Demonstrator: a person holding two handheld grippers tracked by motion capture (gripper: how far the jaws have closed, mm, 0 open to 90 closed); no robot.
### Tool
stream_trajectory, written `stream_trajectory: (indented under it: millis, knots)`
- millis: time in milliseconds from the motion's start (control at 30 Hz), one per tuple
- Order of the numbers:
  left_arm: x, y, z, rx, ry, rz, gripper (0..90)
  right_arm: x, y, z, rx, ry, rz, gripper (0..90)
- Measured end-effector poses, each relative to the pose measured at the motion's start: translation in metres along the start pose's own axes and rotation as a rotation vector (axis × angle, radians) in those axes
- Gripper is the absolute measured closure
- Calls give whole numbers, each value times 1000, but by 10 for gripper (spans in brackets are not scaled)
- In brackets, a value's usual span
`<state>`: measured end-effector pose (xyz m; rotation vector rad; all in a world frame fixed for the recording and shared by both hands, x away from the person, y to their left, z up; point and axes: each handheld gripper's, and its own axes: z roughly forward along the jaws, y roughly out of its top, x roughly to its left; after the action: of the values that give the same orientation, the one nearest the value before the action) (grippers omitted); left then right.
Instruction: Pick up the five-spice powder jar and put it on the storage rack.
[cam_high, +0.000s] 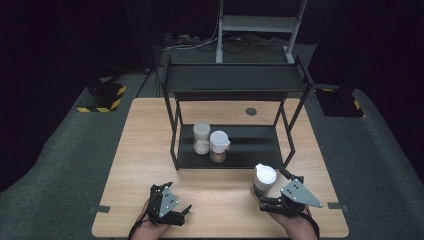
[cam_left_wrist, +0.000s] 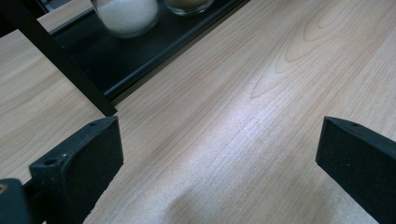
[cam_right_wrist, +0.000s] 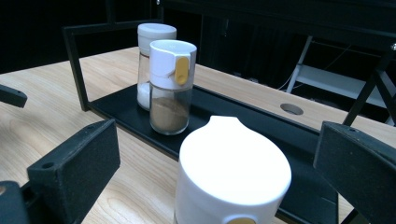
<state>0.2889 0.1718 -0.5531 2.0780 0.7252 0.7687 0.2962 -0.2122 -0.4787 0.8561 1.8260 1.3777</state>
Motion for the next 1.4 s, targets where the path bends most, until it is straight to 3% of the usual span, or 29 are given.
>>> stream_trajectory:
  millis: [867,1400]
  knots:
    - [1,0,0,-3,-2,-5,9,-13,-26,10,63,-16,58,0]
    - [0,0,0,-4,-4,-3,8,-14,-43,17,90,8,91,14]
